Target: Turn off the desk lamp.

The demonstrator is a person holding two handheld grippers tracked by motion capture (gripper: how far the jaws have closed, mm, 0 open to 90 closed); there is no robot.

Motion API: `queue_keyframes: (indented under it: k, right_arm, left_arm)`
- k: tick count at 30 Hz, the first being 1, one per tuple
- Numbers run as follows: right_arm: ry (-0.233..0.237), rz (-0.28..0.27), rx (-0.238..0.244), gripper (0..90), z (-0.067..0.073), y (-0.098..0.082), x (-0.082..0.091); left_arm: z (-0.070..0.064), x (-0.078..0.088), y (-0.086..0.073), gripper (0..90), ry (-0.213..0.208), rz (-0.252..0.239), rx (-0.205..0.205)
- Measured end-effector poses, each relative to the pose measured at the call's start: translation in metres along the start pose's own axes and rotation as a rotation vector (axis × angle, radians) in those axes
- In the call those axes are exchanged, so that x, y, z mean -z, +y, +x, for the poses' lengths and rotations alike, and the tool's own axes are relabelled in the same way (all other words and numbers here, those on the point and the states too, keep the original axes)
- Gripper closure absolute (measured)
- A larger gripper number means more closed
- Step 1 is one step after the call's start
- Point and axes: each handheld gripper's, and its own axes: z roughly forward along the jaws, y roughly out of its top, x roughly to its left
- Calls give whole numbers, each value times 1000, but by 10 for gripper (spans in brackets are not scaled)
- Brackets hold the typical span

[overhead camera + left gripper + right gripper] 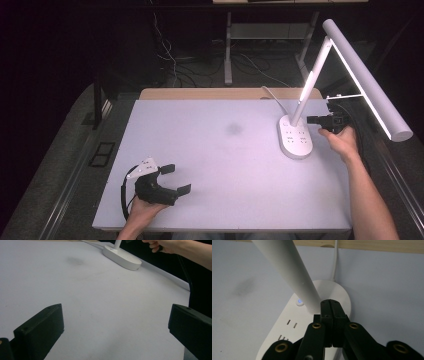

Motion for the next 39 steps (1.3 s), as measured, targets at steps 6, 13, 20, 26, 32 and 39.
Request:
queue_keyframes:
  k: [6, 13, 20, 26, 32, 39]
  right_arm:
    - [-3, 24, -24, 900, -2, -2, -17]
    - [-1, 23, -48, 900, -5, -3, -30]
    - [1, 18, -48, 900, -6, -5, -37]
    - [-19, 31, -19, 900, -3, -6, -37]
    - [-31, 37, -20, 900, -2, -5, -36]
    - [-25, 33, -34, 900, -1, -3, -36]
  left_arm:
    - [1, 1, 0, 0, 1, -1, -1]
    - [1, 1, 0, 0, 1, -1, 3]
    - [1, 1, 0, 0, 5, 2, -1]
    - [2, 0, 0, 0, 10, 3, -1]
    - [1, 0, 0, 0, 10, 3, 3]
    - [1, 1, 0, 0, 7, 4, -3]
